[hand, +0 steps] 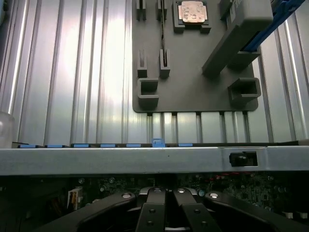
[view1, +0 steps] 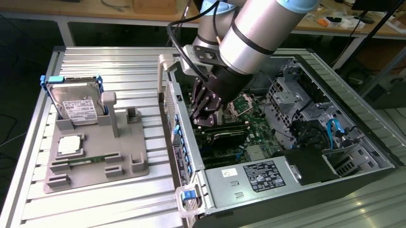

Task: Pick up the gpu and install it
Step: 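Press down on the gpu until it lock into place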

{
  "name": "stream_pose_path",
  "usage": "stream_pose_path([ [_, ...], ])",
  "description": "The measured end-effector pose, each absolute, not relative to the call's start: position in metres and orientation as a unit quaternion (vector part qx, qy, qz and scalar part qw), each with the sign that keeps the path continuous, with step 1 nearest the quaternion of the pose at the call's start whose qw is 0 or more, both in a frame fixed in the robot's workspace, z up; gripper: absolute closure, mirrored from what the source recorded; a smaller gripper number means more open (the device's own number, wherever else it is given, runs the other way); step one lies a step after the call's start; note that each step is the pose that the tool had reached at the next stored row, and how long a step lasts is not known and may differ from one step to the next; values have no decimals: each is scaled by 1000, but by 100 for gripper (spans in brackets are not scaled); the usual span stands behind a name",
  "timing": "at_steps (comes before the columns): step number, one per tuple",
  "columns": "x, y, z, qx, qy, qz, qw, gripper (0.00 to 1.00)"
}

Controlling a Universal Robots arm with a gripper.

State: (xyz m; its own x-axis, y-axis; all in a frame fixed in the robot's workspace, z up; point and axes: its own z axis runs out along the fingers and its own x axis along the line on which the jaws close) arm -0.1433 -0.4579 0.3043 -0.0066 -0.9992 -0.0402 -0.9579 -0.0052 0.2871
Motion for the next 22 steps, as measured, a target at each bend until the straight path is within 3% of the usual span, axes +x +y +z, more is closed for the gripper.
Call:
stream_pose_path([
  [22,-144,-458,299,700,-698,-125,80,89],
])
